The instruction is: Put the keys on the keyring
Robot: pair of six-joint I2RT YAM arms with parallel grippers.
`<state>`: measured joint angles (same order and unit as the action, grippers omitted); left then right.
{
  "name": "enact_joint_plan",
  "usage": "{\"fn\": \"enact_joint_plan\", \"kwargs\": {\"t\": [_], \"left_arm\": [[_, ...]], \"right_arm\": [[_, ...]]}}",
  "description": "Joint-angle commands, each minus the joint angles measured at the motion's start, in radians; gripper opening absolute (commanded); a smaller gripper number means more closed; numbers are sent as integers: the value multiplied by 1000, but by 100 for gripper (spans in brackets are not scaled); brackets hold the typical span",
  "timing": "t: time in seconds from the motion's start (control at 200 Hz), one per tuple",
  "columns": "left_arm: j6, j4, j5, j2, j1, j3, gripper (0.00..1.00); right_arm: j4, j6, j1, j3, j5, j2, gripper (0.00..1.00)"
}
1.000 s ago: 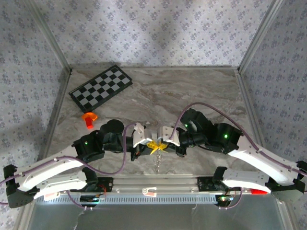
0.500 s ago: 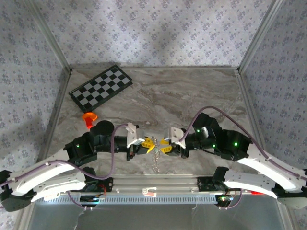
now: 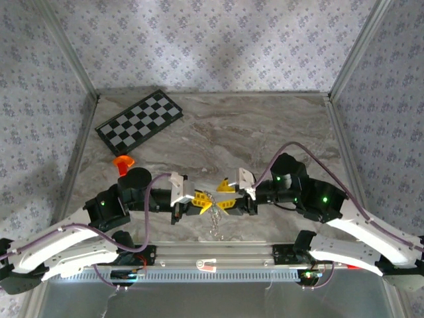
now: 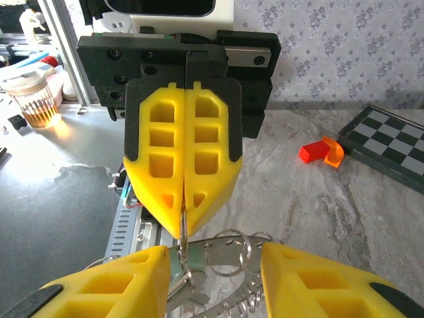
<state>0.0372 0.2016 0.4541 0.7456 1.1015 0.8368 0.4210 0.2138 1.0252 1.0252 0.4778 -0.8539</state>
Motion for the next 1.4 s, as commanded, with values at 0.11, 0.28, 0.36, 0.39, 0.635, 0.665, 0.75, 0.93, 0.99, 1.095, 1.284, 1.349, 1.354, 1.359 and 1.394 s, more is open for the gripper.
{"fn": "enact_joint_plan", "kwargs": {"t": [0.11, 0.28, 0.36, 0.39, 0.635, 0.665, 0.75, 0.93, 0.99, 1.095, 1.284, 1.349, 1.354, 1.359, 1.394], "left_arm": [[5, -91, 29, -35, -2, -5, 0], [-8, -136, 23, -44, -2, -22, 0], [-13, -142, 23, -40, -2, -21, 0], [-12, -143, 24, -39, -2, -22, 0], [-13, -140, 20, -40, -2, -22, 0], [-13, -139, 18, -38, 0, -22, 0], [-13, -139, 17, -41, -2, -24, 0], [-2, -114, -9, -42, -2, -20, 0], [7, -94, -30, -43, -2, -14, 0], [21, -20, -100, -40, -2, 5, 5], [39, 109, -200, -47, -2, 38, 20], [53, 154, -210, -42, -2, 53, 21], [53, 157, -210, -42, -2, 55, 21], [54, 160, -210, -42, -2, 56, 22], [60, 178, -207, -39, -2, 64, 22]], "right_arm": [[-29, -24, -4, -8, 48, -20, 37], [-29, -21, -4, -12, 74, -26, 27], [-28, -18, -4, -13, 77, -26, 21], [-28, -18, -4, -13, 82, -26, 19], [-32, -18, -3, -12, 112, -39, 13], [-33, -19, -4, -11, 113, -39, 11], [-32, -21, -4, -11, 114, -42, 9], [-18, -16, -4, 2, 134, -50, 0], [-7, -12, -4, 7, 126, -48, 0], [0, -5, -4, 10, 99, -37, 0], [94, 21, -4, 52, -11, -37, 0], [139, 41, -3, 74, -36, -42, 0], [143, 42, -3, 76, -38, -42, 0], [147, 45, -3, 77, -39, -44, 0], [173, 57, 0, 92, -61, -49, 0]]}}
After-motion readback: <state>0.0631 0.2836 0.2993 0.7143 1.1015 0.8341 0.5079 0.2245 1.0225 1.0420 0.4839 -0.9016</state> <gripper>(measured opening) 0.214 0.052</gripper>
